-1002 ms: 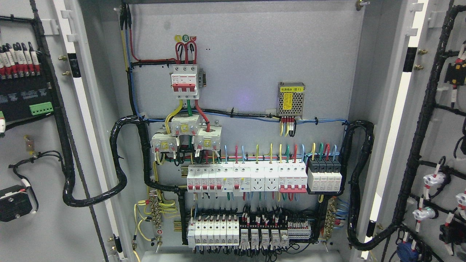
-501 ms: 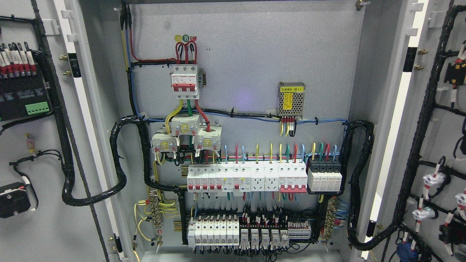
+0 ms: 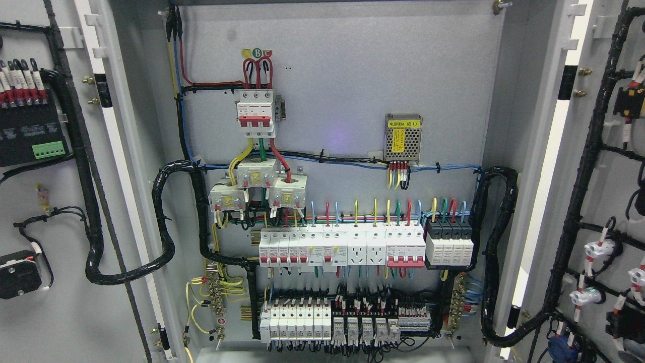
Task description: Open door with both hands
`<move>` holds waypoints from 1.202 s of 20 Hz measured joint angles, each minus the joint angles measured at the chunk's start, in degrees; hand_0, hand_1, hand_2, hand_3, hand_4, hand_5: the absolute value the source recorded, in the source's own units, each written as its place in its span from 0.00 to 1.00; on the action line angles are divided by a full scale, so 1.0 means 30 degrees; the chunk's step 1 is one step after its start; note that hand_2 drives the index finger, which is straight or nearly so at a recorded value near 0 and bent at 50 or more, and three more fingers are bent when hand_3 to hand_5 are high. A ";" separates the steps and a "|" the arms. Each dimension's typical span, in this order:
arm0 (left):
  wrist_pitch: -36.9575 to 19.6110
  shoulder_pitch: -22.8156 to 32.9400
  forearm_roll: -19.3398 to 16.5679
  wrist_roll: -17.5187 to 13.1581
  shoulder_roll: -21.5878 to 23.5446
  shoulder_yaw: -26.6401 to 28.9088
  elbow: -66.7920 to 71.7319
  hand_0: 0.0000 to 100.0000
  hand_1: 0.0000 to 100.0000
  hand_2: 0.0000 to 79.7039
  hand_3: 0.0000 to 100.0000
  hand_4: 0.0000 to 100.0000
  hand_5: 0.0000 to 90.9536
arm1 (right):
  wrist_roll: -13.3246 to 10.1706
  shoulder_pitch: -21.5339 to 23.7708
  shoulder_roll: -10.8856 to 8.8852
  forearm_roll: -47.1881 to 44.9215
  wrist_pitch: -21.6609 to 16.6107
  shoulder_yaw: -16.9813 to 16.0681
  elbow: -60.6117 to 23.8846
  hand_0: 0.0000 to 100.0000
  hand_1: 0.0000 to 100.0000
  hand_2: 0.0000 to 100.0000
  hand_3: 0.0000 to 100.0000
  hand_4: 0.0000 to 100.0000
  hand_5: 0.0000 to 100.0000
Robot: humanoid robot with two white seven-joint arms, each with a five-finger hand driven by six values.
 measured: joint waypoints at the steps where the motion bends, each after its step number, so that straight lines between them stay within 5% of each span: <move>1: 0.0000 -0.0034 -0.0001 0.0000 0.0011 -0.0036 0.0064 0.00 0.00 0.00 0.00 0.03 0.00 | 0.0006 0.0000 -0.0006 0.0005 0.0000 0.0088 -0.0079 0.00 0.00 0.00 0.00 0.00 0.00; 17: 0.0000 0.1137 -0.0233 -0.0019 -0.0036 -0.0387 -0.1974 0.00 0.00 0.00 0.00 0.03 0.00 | 0.0051 0.0748 0.0289 0.0860 -0.0023 0.2964 -0.1087 0.00 0.00 0.00 0.00 0.00 0.00; 24: 0.0000 0.2938 -0.2021 -0.0032 -0.0164 -0.0838 -0.3917 0.00 0.00 0.00 0.00 0.03 0.00 | -0.0018 0.1835 0.0987 0.1930 -0.0012 0.4563 -0.0641 0.00 0.00 0.00 0.00 0.00 0.00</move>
